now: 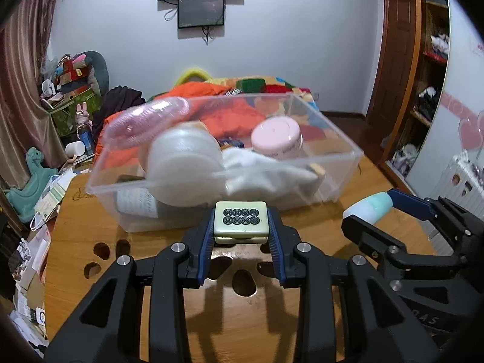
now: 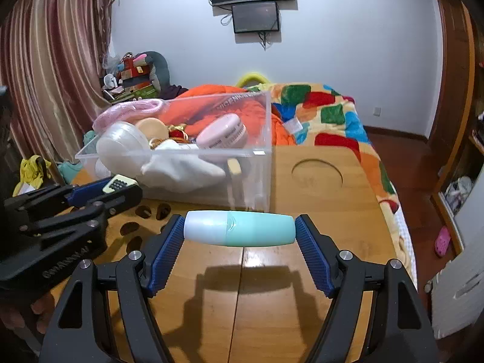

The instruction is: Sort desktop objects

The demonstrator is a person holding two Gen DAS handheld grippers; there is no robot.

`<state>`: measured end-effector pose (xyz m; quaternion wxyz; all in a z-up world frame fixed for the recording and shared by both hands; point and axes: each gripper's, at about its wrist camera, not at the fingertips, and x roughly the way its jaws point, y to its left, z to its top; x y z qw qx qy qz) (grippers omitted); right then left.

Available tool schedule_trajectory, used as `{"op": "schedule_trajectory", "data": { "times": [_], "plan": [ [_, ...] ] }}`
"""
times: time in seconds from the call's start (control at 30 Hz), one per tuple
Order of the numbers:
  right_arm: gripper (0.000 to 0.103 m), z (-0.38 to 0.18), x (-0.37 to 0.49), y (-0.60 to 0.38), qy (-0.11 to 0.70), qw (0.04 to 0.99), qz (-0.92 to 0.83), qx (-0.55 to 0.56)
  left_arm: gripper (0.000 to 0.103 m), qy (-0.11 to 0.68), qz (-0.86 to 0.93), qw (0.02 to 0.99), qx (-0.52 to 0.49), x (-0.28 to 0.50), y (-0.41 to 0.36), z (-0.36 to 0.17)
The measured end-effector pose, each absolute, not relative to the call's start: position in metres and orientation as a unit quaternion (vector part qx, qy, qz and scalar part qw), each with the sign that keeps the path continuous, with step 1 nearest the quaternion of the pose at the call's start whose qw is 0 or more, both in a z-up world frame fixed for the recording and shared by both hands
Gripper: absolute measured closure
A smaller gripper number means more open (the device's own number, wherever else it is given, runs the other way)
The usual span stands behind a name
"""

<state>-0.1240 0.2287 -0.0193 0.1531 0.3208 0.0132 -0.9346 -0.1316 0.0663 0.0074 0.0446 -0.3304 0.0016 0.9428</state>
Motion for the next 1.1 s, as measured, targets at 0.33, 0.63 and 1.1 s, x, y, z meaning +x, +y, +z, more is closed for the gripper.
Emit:
{"op": "schedule_trajectory", "data": {
  "times": [0.33,0.63,1.1],
  "plan": [
    [0.031,0.011,-0.133,0.215,0.041,0.162,-0.944,0.285,0.070,-0.009,0.954,0.038,-0.298,-0.130,0.053,0.031],
    [0.032,0.023,-0.152,0.207,0.051,0.172,-0.946,0.269,0.070,-0.025,0.950,0.065,-0.303,-0.133,0.037,0.033],
    [0.032,-0.002,-0.141,0.208,0.039,0.177,-0.934,0.307,0.045,-0.038,0.909,0.076,-0.408,-0.068,0.059,-0.031]
  ]
}}
